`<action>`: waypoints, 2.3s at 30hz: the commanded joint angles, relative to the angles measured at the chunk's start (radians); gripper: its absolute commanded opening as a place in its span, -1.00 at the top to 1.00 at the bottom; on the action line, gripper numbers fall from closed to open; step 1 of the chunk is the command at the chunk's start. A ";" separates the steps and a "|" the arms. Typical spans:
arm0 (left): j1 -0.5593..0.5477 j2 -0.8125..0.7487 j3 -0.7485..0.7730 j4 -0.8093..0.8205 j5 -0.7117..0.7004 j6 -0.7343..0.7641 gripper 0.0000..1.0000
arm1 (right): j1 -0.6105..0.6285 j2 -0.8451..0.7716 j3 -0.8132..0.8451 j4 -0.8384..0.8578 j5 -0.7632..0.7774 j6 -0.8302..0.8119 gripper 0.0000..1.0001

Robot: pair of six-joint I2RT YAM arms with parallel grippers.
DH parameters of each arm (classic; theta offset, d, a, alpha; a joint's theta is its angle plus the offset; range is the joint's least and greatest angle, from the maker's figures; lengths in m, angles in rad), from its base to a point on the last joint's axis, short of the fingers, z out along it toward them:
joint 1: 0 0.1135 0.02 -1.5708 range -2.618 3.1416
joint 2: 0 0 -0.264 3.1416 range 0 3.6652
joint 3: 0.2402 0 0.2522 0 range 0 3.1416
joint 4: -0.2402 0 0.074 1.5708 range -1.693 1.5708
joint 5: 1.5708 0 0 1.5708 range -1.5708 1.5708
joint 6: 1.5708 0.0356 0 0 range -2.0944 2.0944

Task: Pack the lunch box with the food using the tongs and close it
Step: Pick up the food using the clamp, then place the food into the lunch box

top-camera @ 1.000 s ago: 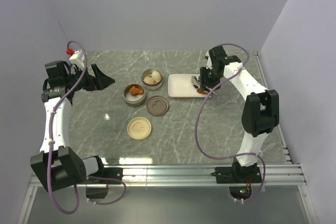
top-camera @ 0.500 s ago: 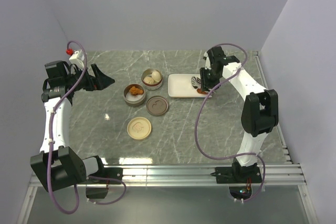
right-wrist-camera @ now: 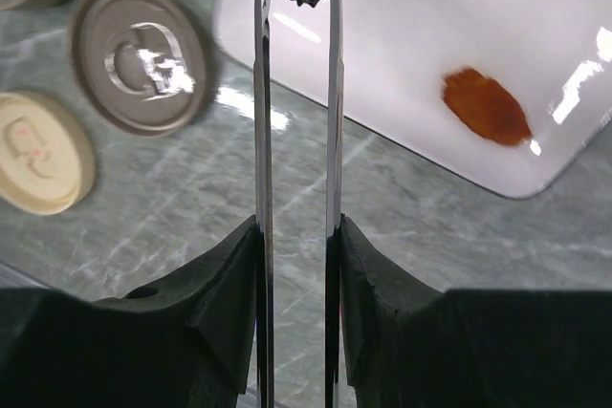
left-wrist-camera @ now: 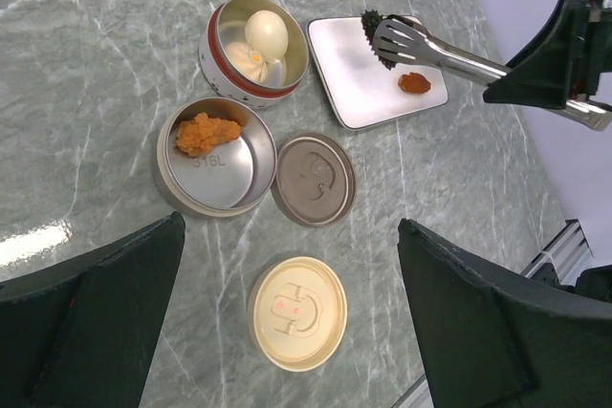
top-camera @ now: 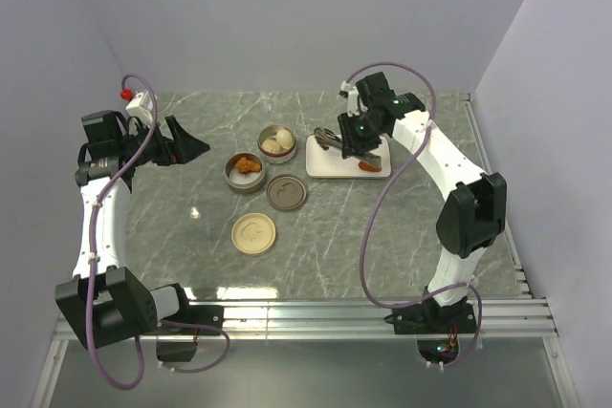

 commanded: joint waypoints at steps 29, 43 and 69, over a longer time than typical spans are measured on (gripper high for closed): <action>0.003 -0.008 0.010 0.051 0.032 -0.016 -0.99 | 0.402 0.208 0.355 0.024 -0.127 -0.306 0.41; 0.003 0.000 0.007 0.043 0.026 -0.003 -0.99 | 0.410 0.268 0.352 0.077 -0.067 -0.259 0.38; 0.004 0.012 0.004 0.049 0.017 -0.003 -0.99 | 0.410 0.323 0.396 0.053 -0.059 -0.219 -0.11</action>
